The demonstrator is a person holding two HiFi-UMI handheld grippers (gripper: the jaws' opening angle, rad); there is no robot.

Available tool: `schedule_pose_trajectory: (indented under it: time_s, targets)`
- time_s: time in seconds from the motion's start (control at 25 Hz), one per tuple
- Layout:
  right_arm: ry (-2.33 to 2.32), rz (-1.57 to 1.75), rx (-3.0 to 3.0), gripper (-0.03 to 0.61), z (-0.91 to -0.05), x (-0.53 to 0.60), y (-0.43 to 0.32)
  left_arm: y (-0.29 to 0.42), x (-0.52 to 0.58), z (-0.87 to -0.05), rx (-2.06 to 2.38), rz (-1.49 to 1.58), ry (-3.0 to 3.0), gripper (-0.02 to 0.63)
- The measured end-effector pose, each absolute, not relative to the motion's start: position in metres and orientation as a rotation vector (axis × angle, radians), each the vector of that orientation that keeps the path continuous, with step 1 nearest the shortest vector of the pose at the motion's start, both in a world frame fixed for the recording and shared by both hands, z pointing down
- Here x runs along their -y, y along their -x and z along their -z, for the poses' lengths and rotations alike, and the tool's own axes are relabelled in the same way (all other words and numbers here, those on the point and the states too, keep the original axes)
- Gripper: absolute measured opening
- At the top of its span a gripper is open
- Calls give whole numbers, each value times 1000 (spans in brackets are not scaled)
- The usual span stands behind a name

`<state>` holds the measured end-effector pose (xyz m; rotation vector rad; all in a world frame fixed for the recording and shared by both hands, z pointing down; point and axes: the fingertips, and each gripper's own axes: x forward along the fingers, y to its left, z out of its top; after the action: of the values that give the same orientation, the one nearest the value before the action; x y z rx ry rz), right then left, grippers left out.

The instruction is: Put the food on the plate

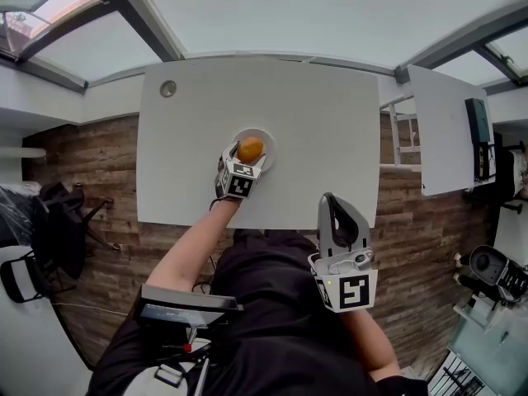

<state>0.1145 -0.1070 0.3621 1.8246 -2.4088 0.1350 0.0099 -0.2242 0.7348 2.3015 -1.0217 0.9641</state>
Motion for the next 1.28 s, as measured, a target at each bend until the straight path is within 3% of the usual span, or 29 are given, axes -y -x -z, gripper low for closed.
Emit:
schedule_pose_trajectory:
  time_s: [1.28]
  targets:
    - [-1768, -85, 2506, -3, -349, 78, -82, 8, 182, -663, 1068, -818, -2384, 354]
